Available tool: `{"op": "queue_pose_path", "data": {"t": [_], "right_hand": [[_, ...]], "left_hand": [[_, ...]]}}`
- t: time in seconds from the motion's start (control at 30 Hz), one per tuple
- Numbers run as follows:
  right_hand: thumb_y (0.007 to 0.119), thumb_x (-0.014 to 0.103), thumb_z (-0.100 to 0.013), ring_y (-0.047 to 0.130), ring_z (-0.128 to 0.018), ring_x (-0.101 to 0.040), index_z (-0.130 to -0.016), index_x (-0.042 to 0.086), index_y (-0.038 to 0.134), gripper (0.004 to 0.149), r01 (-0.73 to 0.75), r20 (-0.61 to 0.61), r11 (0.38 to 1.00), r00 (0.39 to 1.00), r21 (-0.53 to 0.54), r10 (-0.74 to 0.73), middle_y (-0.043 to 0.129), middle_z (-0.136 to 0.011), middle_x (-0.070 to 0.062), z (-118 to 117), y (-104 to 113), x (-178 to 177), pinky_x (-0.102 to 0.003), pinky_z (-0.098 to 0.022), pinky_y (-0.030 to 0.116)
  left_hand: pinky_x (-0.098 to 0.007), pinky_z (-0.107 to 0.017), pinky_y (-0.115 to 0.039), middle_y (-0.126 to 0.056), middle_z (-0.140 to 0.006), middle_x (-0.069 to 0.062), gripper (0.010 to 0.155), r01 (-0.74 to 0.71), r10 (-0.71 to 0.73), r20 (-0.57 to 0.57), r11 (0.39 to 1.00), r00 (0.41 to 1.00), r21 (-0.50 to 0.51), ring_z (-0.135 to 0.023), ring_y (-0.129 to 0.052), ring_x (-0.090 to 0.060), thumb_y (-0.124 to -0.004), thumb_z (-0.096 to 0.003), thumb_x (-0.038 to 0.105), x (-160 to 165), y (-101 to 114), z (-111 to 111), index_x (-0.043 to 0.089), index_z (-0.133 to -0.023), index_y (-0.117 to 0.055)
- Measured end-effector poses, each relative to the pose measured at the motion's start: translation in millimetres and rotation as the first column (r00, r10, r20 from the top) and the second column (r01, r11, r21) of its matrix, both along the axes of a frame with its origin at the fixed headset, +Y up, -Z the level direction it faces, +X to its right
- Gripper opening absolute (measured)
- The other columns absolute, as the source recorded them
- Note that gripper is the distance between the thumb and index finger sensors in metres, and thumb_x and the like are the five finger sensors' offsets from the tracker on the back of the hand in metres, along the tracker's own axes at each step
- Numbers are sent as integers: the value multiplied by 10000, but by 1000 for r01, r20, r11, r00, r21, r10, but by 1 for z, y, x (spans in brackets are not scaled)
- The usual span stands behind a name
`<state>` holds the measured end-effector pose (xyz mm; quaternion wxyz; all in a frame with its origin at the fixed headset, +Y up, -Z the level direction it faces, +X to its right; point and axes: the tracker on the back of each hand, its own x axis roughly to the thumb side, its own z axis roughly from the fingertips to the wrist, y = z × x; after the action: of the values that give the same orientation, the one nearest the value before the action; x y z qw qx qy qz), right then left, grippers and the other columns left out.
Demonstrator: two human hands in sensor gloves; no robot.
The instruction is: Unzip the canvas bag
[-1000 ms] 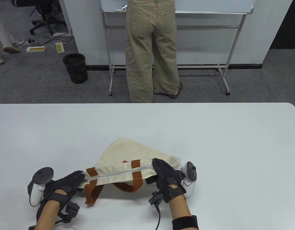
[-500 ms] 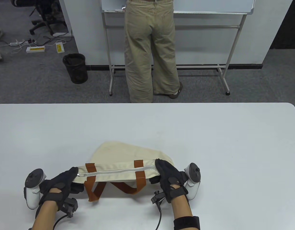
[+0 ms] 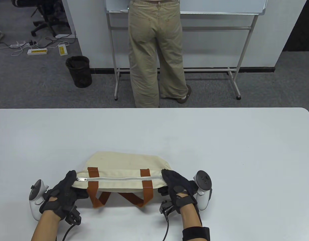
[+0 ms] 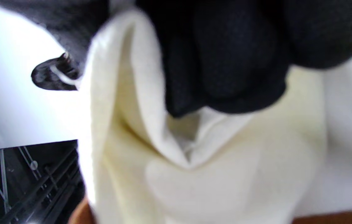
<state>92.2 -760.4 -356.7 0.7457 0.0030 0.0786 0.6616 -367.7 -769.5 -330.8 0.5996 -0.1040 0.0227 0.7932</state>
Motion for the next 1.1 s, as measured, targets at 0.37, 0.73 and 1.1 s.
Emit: {"op": "queue_pose_path", "data": {"t": [0.37,0.73,1.1], "right_hand": [[860,422,-432,804,-750,-480,-915,42,757,624,-603,277,773,791,198,546,769,-881,-244,13,68,4,-628,-542,619],[874,430,-420,746,-802,-471,-919,56,748,637,-719,429,574,694,391,578,717,-920,-234,43,111,-87,-612,-578,588],[888,412,-407,838,-596,-398,-865,95,847,559,-685,286,460,685,565,670,838,-769,-183,53,96,-152,-517,-382,683]], "left_hand": [[-497,-431,-807,-1051,-551,-96,536,43,-43,10,999,999,-2,-417,-1044,-262,-696,-511,551,5,1,2,130,-780,-889],[-499,-437,-806,-1052,-565,-95,536,81,-82,56,997,995,14,-430,-1045,-266,-696,-510,551,27,3,1,132,-787,-884],[-504,-455,-800,-1046,-604,-102,535,92,-96,133,995,986,41,-465,-1044,-276,-701,-506,546,50,7,1,139,-809,-871]]}}
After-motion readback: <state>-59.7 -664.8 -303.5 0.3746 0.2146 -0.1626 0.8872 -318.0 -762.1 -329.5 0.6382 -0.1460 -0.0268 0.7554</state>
